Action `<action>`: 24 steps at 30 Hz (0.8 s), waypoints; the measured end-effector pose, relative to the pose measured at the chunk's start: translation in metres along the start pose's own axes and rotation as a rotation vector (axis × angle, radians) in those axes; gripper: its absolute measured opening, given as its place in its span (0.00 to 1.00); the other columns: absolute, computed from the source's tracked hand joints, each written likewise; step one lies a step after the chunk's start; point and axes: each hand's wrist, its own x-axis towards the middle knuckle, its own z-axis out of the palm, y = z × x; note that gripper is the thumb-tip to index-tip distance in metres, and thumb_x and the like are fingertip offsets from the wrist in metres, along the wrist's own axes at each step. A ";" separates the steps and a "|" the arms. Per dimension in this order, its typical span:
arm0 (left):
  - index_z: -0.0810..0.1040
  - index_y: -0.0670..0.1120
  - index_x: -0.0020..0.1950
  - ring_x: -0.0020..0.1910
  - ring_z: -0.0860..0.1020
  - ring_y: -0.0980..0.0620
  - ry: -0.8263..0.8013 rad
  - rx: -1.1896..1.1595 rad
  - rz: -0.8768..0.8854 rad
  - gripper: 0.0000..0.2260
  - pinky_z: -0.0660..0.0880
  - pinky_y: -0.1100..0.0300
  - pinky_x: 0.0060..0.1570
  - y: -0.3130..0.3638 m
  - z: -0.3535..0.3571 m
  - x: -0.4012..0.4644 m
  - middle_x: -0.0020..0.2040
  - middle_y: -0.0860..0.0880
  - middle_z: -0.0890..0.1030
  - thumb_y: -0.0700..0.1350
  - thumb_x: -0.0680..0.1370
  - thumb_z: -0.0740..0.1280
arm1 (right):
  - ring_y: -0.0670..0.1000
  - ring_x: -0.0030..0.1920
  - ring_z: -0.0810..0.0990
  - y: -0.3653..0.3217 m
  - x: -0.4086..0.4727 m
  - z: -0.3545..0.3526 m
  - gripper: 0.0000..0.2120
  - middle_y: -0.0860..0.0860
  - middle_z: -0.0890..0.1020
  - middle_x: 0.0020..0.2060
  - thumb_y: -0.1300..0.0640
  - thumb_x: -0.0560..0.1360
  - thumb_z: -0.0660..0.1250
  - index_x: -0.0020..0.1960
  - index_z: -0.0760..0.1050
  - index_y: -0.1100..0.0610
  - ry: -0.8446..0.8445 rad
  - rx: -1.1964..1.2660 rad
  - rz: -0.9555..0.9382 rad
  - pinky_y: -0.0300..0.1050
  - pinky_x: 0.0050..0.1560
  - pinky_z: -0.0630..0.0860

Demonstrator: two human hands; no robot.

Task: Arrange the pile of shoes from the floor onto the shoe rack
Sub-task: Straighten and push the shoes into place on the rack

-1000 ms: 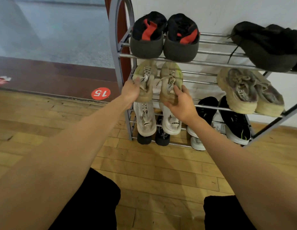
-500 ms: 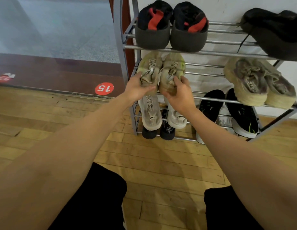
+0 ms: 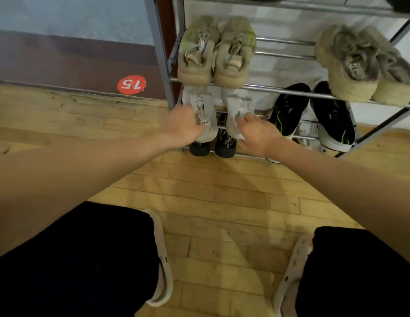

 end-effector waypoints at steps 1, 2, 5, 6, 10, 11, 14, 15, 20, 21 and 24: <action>0.74 0.40 0.41 0.47 0.79 0.40 -0.100 0.012 -0.043 0.11 0.71 0.53 0.36 -0.005 0.007 -0.001 0.42 0.43 0.76 0.48 0.76 0.66 | 0.63 0.62 0.71 0.005 0.000 0.008 0.22 0.63 0.70 0.62 0.59 0.76 0.62 0.67 0.64 0.64 -0.050 0.007 0.061 0.55 0.54 0.73; 0.73 0.41 0.41 0.48 0.78 0.40 -0.159 0.006 -0.092 0.11 0.70 0.54 0.35 -0.010 0.013 -0.002 0.41 0.45 0.75 0.49 0.76 0.67 | 0.63 0.63 0.70 0.010 0.002 0.015 0.23 0.63 0.69 0.63 0.58 0.76 0.63 0.68 0.64 0.65 -0.056 0.025 0.118 0.55 0.54 0.73; 0.70 0.45 0.41 0.44 0.76 0.44 -0.200 -0.088 -0.247 0.12 0.72 0.59 0.31 -0.017 0.025 0.001 0.40 0.47 0.73 0.49 0.74 0.70 | 0.66 0.65 0.67 0.020 0.010 0.033 0.26 0.64 0.67 0.65 0.56 0.75 0.65 0.68 0.62 0.63 -0.005 0.130 0.258 0.57 0.58 0.72; 0.71 0.44 0.50 0.52 0.77 0.43 -0.207 -0.095 -0.279 0.15 0.76 0.56 0.38 -0.019 0.028 0.005 0.47 0.44 0.75 0.51 0.73 0.72 | 0.66 0.65 0.67 0.021 0.013 0.038 0.28 0.65 0.66 0.65 0.55 0.75 0.66 0.70 0.61 0.63 0.013 0.162 0.283 0.58 0.59 0.71; 0.51 0.47 0.77 0.72 0.61 0.36 -0.174 -0.012 -0.232 0.47 0.67 0.46 0.67 -0.015 0.051 0.021 0.74 0.38 0.58 0.58 0.67 0.75 | 0.69 0.66 0.67 0.014 0.029 0.057 0.41 0.64 0.62 0.68 0.53 0.72 0.70 0.76 0.49 0.54 0.086 0.320 0.329 0.61 0.61 0.71; 0.51 0.49 0.77 0.73 0.59 0.35 -0.148 0.025 -0.219 0.47 0.66 0.45 0.68 -0.011 0.059 0.024 0.75 0.37 0.55 0.58 0.67 0.76 | 0.69 0.66 0.66 0.013 0.033 0.062 0.40 0.64 0.61 0.68 0.53 0.72 0.70 0.76 0.50 0.50 0.105 0.335 0.325 0.62 0.61 0.70; 0.57 0.47 0.76 0.74 0.58 0.35 -0.108 0.120 -0.135 0.43 0.65 0.44 0.69 -0.006 0.081 0.032 0.75 0.39 0.55 0.51 0.68 0.77 | 0.69 0.66 0.64 0.017 0.037 0.075 0.34 0.63 0.62 0.68 0.49 0.72 0.69 0.74 0.58 0.50 0.174 0.298 0.299 0.63 0.64 0.68; 0.60 0.44 0.74 0.73 0.59 0.37 -0.105 0.128 -0.111 0.40 0.64 0.45 0.70 -0.006 0.085 0.035 0.74 0.40 0.59 0.50 0.68 0.77 | 0.69 0.66 0.64 0.019 0.036 0.078 0.33 0.64 0.62 0.68 0.48 0.72 0.69 0.73 0.60 0.51 0.194 0.277 0.295 0.62 0.64 0.68; 0.67 0.38 0.64 0.66 0.68 0.38 -0.053 0.055 -0.004 0.33 0.62 0.49 0.67 -0.017 0.086 0.043 0.65 0.39 0.69 0.45 0.66 0.79 | 0.67 0.68 0.64 0.017 0.038 0.084 0.30 0.65 0.64 0.69 0.48 0.74 0.69 0.70 0.65 0.58 0.287 0.245 0.270 0.59 0.66 0.66; 0.68 0.38 0.62 0.63 0.69 0.39 -0.039 0.044 0.030 0.30 0.64 0.50 0.64 -0.021 0.084 0.044 0.64 0.39 0.70 0.43 0.66 0.78 | 0.66 0.68 0.65 0.015 0.039 0.083 0.29 0.64 0.65 0.68 0.48 0.74 0.69 0.69 0.65 0.60 0.308 0.258 0.269 0.58 0.66 0.66; 0.69 0.38 0.60 0.59 0.72 0.40 -0.002 0.055 0.101 0.26 0.67 0.54 0.55 -0.036 0.077 0.050 0.61 0.40 0.71 0.39 0.66 0.76 | 0.65 0.65 0.68 0.004 0.044 0.081 0.29 0.64 0.68 0.66 0.47 0.74 0.69 0.67 0.65 0.63 0.358 0.286 0.267 0.55 0.65 0.66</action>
